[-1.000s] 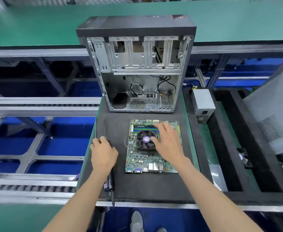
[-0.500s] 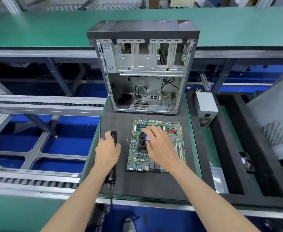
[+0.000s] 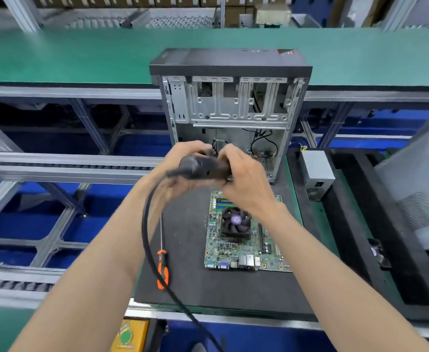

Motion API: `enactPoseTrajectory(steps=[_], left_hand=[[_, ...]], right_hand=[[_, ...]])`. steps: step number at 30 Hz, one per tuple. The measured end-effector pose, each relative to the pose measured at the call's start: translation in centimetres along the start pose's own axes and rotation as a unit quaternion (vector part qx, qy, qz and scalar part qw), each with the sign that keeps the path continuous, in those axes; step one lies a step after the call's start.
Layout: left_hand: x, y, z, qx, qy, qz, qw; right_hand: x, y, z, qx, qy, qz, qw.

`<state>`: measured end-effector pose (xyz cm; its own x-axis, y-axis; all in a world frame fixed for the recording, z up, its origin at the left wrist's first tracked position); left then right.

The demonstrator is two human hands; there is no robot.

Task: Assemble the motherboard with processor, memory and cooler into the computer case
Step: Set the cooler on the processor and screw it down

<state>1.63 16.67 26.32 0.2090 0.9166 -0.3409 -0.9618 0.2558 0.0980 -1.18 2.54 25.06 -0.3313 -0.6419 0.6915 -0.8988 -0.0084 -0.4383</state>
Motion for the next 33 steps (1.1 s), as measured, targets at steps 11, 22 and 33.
enactPoseTrajectory(steps=[11,22,33], left_hand=[[5.3,-2.3,-13.9,-0.05,-0.422,-0.061,0.903],[6.5,-2.4,-17.8,-0.098,-0.475,-0.048,0.873],[6.8,-3.4,-18.2,-0.095,-0.441,-0.018,0.892]], right_hand=[[2.1,-3.9,-0.4,-0.151,-0.262,-0.067,0.951],[0.8,-3.9,-1.2,-0.182,-0.538,-0.035,0.822],[-0.7,-4.2,-1.3,-0.194,-0.442,0.021,0.876]])
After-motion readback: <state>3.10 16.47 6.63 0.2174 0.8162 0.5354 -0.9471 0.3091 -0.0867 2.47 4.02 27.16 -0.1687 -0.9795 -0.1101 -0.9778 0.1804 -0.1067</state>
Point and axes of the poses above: each hand's wrist, its own y-axis away from the middle knuckle, its own x-axis out of the back of the hand, z = x × y, the point moved 4 cm from there along -y, towards the middle knuckle, and after that the axes turned 15 degrees about -x, right-handed, at the moved point
